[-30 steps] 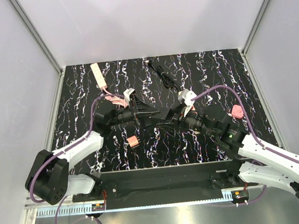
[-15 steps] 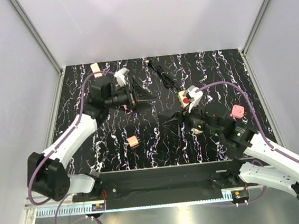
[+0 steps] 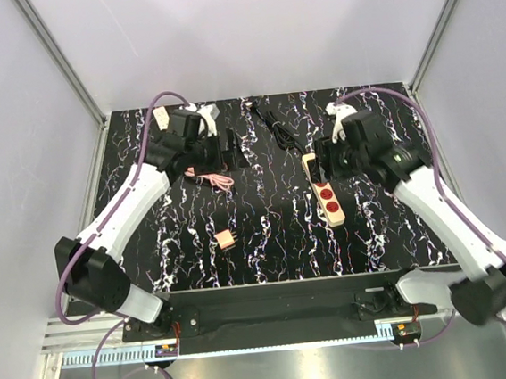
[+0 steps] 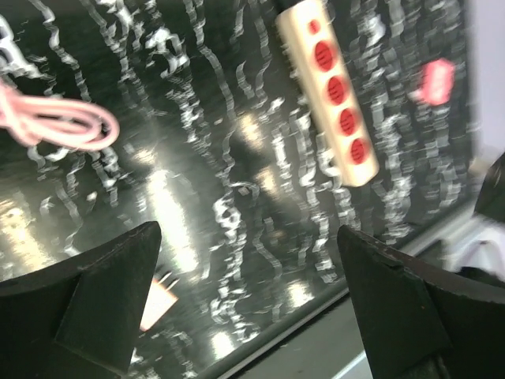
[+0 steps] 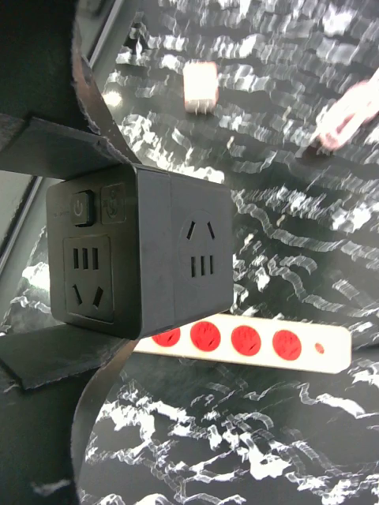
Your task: Insert the plug
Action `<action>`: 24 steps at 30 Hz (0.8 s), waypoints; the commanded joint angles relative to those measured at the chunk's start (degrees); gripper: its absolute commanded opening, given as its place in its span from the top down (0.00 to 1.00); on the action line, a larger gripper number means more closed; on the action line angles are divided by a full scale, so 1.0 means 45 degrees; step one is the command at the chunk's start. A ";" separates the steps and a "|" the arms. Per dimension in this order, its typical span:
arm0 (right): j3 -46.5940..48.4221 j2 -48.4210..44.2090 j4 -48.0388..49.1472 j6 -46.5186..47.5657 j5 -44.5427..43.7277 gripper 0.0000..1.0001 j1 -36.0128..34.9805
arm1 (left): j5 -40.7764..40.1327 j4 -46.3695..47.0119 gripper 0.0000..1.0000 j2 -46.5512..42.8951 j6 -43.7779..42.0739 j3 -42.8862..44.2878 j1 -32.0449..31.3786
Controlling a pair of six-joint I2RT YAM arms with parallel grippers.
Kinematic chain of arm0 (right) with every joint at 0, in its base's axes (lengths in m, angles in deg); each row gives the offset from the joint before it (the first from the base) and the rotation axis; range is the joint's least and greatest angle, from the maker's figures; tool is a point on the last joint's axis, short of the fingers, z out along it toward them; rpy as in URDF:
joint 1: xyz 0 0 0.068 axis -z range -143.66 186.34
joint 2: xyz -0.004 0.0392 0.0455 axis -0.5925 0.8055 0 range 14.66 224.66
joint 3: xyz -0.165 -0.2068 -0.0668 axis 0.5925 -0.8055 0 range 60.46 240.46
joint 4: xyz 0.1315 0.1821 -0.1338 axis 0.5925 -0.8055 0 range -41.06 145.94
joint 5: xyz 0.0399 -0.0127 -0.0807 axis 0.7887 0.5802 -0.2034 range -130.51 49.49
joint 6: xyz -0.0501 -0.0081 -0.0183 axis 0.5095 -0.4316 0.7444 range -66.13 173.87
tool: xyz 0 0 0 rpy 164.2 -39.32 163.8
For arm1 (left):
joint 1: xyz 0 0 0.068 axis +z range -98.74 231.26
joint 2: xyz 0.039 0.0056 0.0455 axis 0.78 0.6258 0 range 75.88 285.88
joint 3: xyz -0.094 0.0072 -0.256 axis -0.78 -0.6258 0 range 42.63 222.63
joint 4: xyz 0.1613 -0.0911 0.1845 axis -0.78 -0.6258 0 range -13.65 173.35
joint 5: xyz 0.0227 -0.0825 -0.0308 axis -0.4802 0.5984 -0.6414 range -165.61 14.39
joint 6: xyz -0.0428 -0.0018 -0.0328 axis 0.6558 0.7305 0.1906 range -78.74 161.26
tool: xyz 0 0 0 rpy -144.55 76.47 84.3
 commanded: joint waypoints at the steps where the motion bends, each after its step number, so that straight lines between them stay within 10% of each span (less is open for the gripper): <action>1: 0.1398 0.1617 -0.1333 0.1408 0.1085 1.00 0.0895 | -0.1862 -0.0452 0.01 -0.0534 -0.1536 0.0225 -0.0846; 24: 1.0055 1.1445 -0.5299 0.4594 0.1755 1.00 0.2734 | -0.1632 0.0271 0.01 -0.1493 -0.1031 -0.1065 -0.0125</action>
